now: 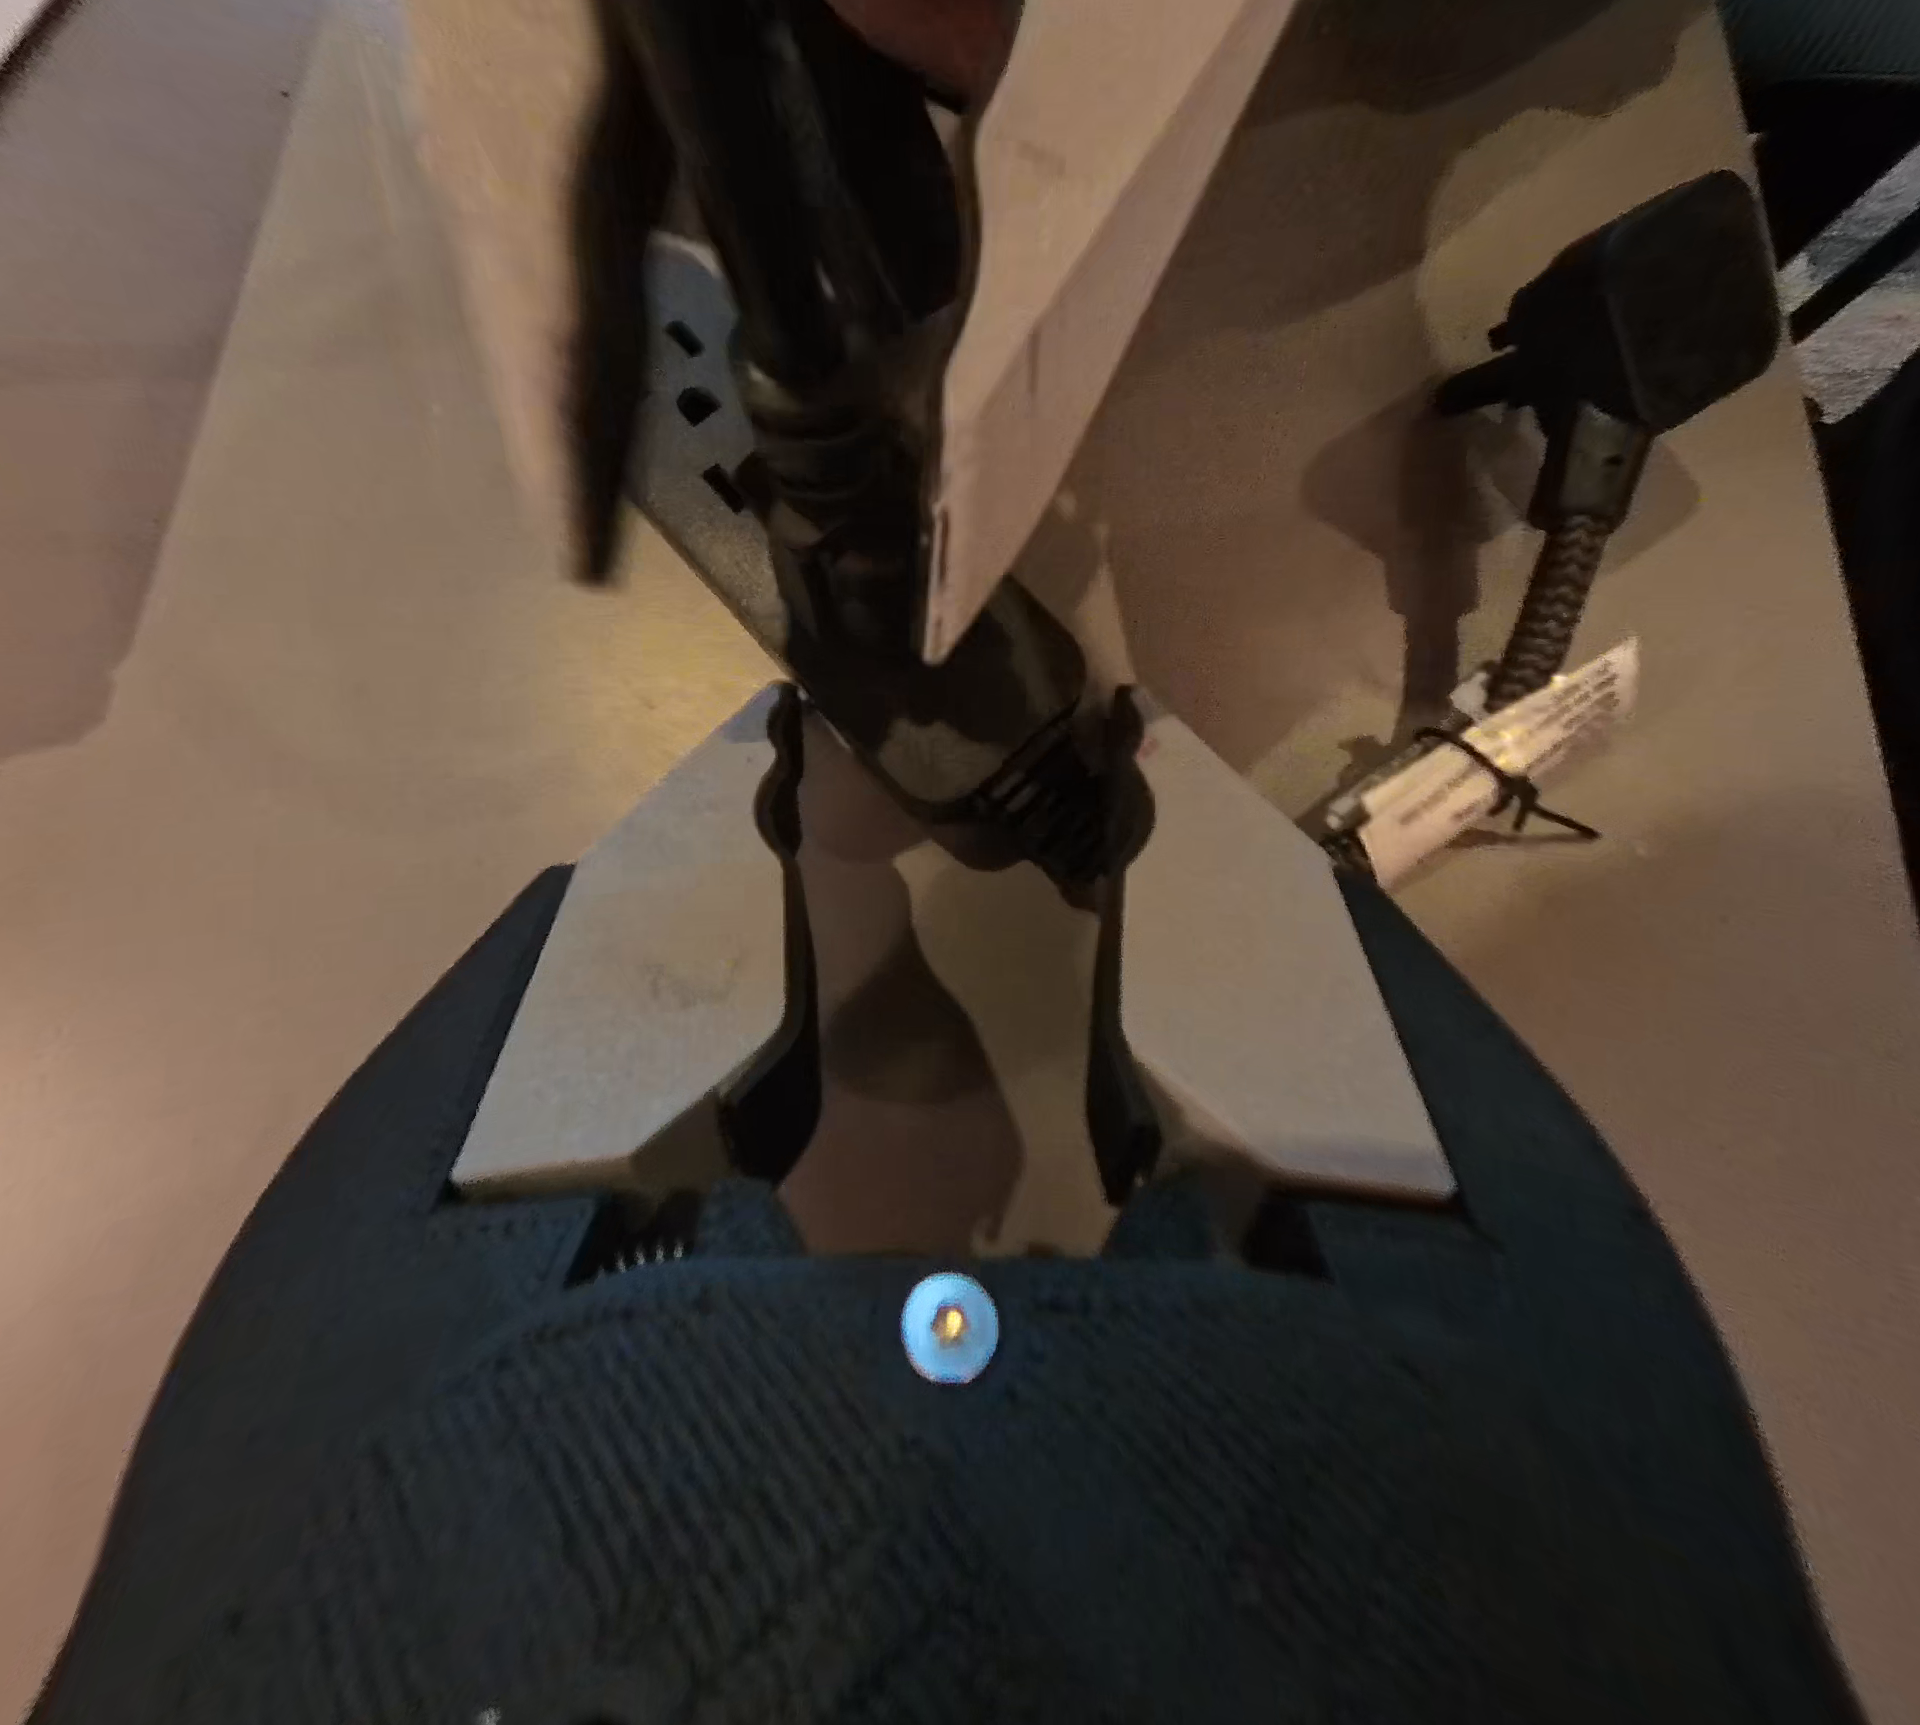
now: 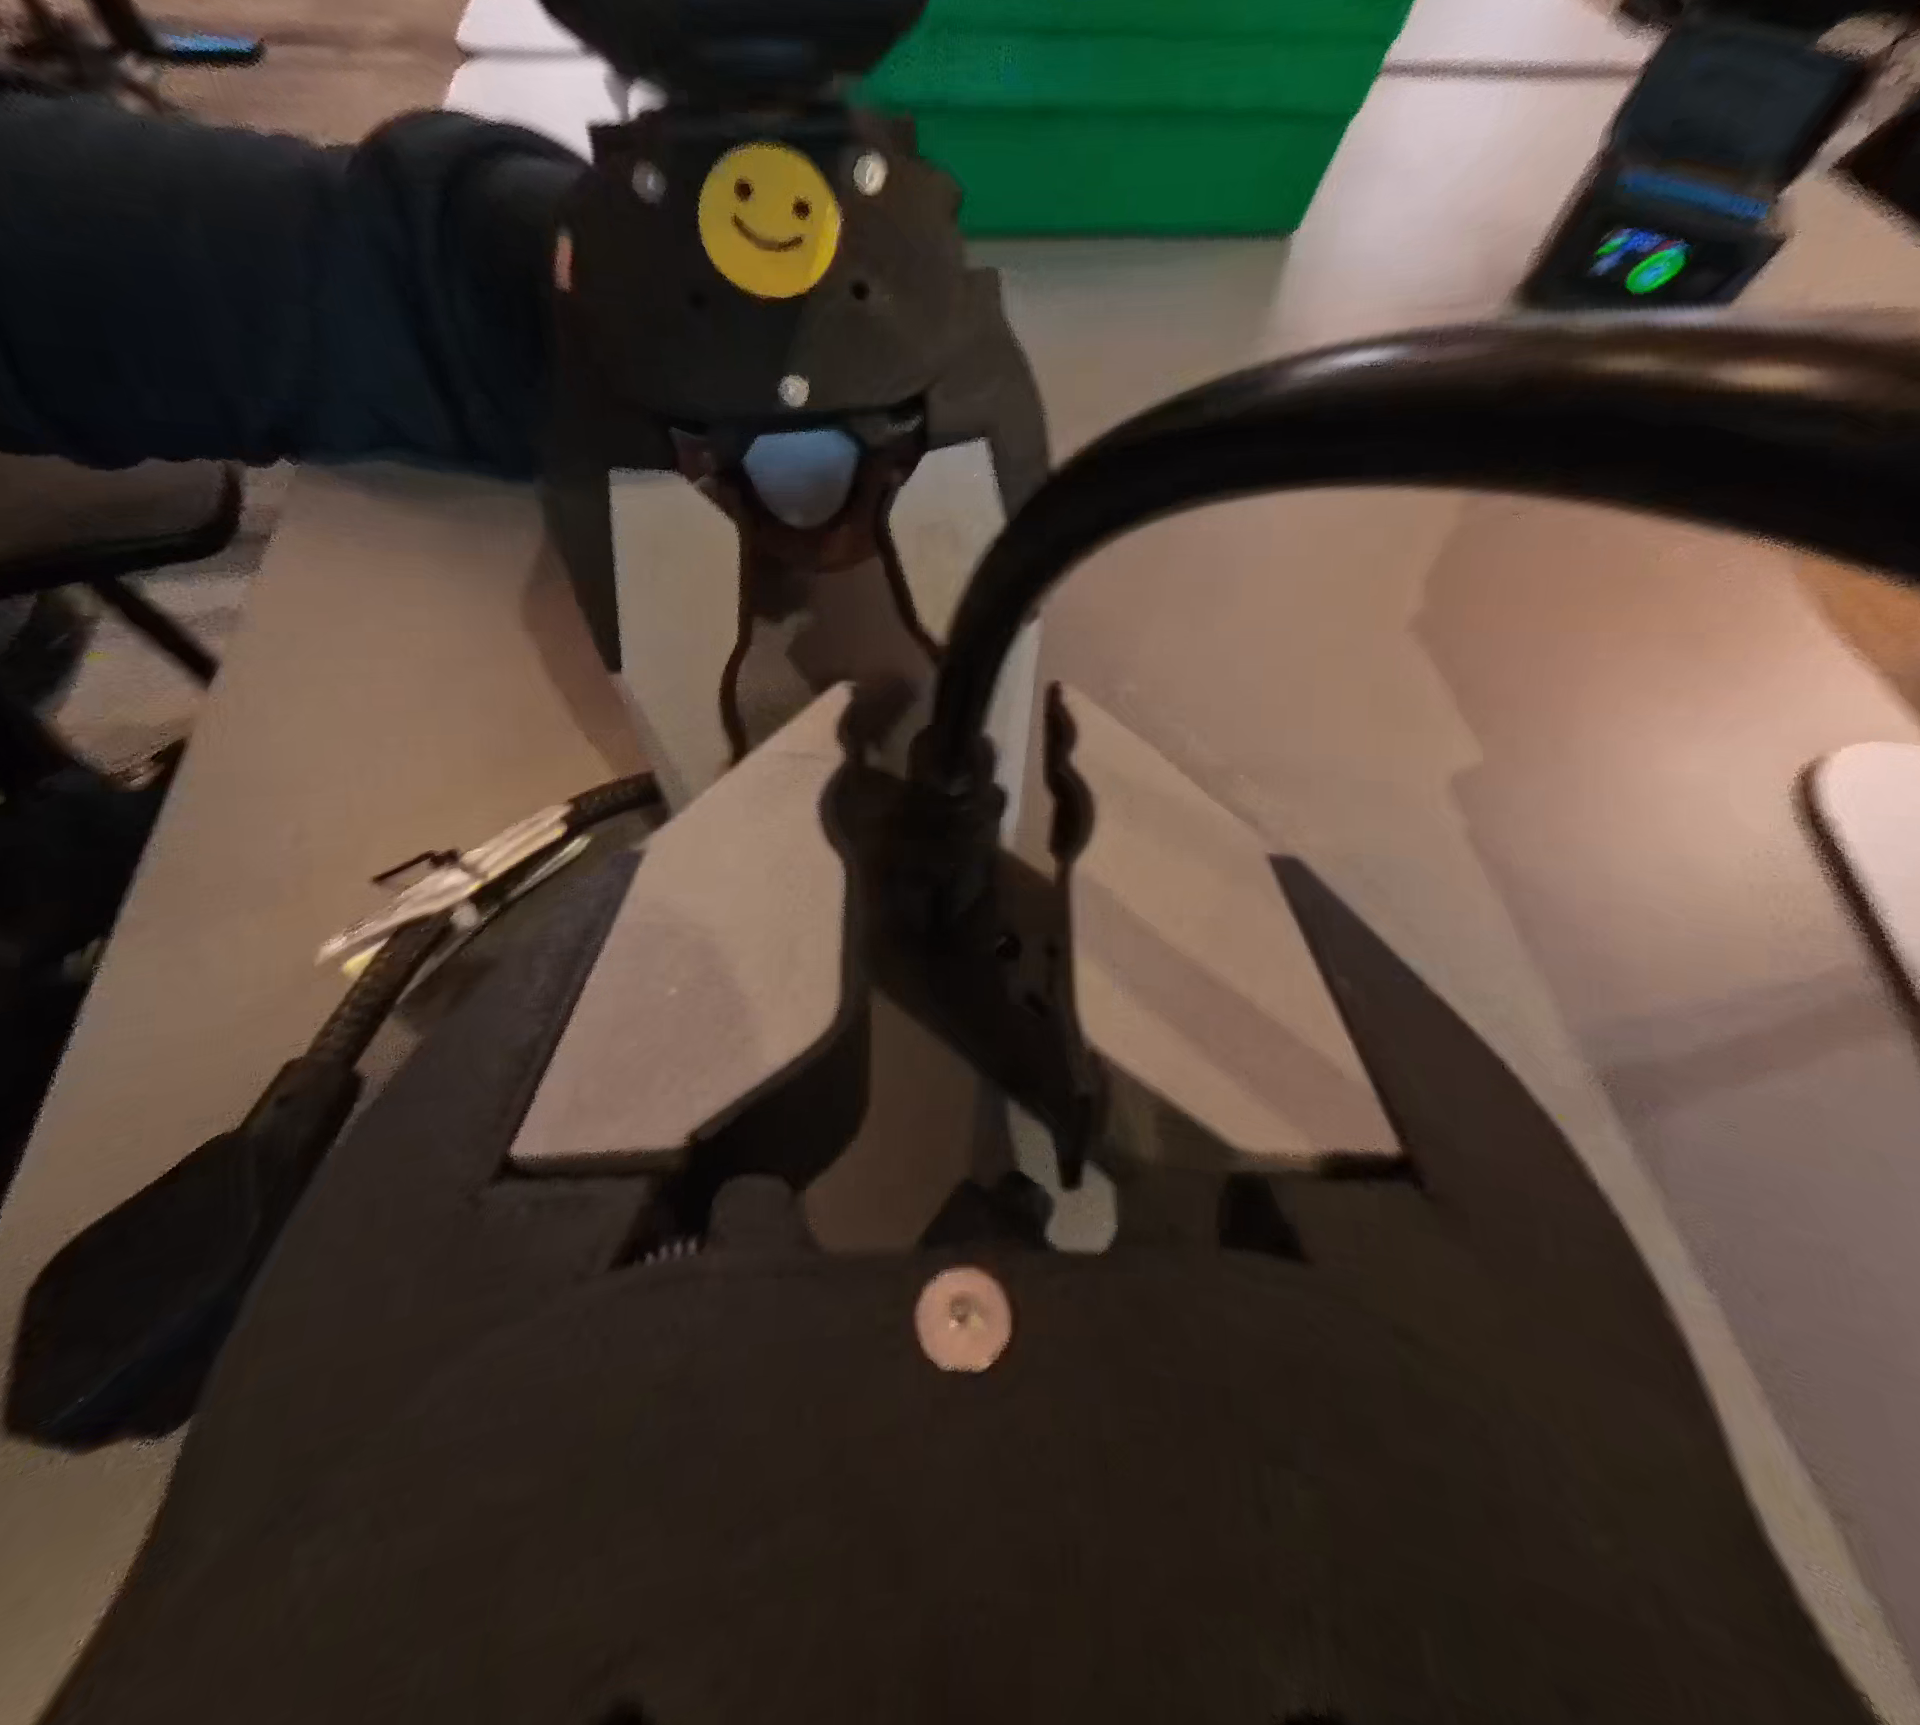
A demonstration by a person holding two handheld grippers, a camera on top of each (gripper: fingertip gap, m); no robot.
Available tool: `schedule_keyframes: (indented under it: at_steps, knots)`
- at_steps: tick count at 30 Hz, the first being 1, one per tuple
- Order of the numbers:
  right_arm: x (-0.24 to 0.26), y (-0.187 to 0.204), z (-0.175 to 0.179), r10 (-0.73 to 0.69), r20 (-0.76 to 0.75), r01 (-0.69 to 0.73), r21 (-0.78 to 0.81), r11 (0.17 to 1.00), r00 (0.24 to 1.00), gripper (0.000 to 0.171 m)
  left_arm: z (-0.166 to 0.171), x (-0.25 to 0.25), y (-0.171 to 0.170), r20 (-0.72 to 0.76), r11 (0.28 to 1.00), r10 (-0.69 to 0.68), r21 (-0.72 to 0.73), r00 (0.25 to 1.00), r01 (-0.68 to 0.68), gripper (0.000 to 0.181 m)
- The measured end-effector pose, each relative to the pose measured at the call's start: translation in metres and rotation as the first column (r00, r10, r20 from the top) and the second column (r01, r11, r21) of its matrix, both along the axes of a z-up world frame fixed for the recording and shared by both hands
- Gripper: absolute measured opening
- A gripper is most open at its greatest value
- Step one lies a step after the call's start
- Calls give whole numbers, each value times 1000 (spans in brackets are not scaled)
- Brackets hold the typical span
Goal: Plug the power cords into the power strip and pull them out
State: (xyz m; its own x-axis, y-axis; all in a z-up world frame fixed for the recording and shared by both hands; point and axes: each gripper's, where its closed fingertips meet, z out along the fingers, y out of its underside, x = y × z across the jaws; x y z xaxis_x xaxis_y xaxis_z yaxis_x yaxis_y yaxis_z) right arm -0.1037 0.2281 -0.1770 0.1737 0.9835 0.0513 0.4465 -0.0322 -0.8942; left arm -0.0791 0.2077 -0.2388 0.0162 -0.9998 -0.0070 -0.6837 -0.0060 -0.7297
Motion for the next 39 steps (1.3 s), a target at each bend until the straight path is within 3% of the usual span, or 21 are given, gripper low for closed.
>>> schedule_keyframes:
  at_steps: [3, 10, 15, 21, 29, 39]
  knots:
    - [1, 3, -7, -41, 33, 40, 23, 999, 999, 13, 0, 1, 2, 1, 1000, 16, 8, 1000, -16, 59]
    - [-2, 12, -3, -173, -26, 173, -20, 985, 985, 13, 0, 10, 15, 1, 989, 150, -7, 989, -150, 63]
    - [9, 19, -5, -245, -15, 244, -42, 969, 969, 13, 3, 10, 18, 17, 984, 173, 34, 985, -173, 47]
    - [11, 17, -4, -235, -67, 224, -137, 965, 970, 14, 4, 9, 16, 22, 986, 161, 40, 987, -162, 45]
    - [14, 21, -4, -252, -88, 236, -159, 959, 964, 16, 21, 12, 18, 142, 977, 202, -92, 969, -191, 41]
    - [13, 20, -8, -250, -60, 240, -130, 962, 966, 14, 22, 21, 18, 141, 969, 242, -78, 960, -233, 39]
